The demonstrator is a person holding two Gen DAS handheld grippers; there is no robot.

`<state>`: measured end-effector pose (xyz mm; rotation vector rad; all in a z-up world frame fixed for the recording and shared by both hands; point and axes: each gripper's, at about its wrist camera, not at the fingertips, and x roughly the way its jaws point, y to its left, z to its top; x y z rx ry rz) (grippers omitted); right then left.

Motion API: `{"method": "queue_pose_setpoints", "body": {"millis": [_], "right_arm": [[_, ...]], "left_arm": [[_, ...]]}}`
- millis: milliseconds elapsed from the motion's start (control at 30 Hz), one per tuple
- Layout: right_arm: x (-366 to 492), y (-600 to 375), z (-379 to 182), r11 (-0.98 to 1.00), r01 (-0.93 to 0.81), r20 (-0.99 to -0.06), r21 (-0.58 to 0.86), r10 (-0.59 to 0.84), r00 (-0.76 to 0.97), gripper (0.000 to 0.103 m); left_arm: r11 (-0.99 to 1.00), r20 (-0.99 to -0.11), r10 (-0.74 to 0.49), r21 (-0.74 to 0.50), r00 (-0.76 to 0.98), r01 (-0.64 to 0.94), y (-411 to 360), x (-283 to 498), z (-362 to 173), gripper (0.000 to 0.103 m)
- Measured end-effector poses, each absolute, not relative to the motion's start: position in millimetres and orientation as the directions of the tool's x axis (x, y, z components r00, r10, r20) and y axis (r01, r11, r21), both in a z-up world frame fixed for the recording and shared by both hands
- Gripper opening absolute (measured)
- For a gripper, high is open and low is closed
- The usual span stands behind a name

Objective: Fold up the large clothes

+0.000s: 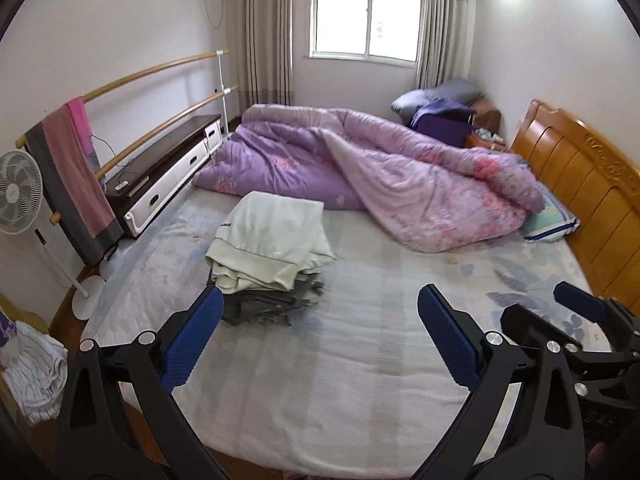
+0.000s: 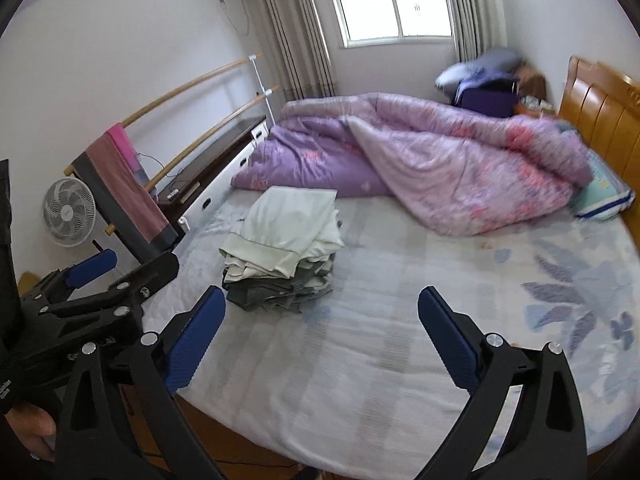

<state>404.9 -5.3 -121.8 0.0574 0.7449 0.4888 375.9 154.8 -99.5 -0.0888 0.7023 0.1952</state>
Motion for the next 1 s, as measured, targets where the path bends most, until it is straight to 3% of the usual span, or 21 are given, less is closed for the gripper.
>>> {"method": "queue_pose_setpoints", "body": {"millis": [367,1000], "right_arm": [[300,-69,-39,0.901,-0.393,-0.543,0.183,0.426,0.723,0.095],[195,-43,38,0.927,-0.334,-0.414,0.172,0.375,0.829,0.095]], "left_arm": [[0.985,-0.527,0.162,0.032,0.834,-0.171,81,278,-5,0.098],[0.993,-0.415,0.116,0.040,0.902,-0.109,113,183,78,0.098]]}}
